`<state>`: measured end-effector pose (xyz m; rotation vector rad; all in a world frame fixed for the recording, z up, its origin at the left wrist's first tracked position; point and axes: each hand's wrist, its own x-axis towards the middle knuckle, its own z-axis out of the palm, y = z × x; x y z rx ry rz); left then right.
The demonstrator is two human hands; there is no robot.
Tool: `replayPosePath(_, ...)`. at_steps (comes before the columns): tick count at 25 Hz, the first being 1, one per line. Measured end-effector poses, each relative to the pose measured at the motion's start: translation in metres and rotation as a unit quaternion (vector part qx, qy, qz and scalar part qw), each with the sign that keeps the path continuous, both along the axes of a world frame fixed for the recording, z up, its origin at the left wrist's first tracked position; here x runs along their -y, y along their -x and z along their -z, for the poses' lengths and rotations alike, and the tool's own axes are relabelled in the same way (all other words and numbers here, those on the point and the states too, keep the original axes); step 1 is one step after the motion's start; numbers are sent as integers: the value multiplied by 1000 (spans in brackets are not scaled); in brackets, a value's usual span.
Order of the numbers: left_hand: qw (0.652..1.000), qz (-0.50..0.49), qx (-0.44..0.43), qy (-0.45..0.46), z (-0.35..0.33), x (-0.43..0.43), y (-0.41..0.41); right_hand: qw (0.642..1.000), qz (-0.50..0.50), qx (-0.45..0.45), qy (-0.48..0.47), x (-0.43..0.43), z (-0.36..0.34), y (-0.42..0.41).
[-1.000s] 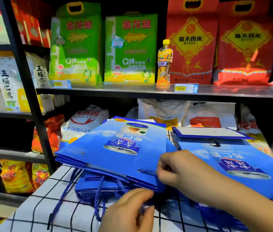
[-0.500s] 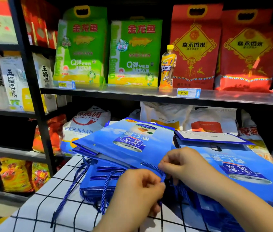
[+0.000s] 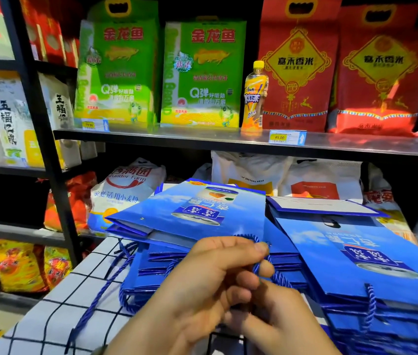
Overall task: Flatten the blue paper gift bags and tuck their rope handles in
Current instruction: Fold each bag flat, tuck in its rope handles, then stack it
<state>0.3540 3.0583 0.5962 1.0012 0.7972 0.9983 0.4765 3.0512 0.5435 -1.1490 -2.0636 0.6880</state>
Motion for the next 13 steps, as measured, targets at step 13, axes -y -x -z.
replayPosePath(13, 913, -128, -307, -234, 34, -3, 32, 984, 77, -152, -45, -4, 16, 4)
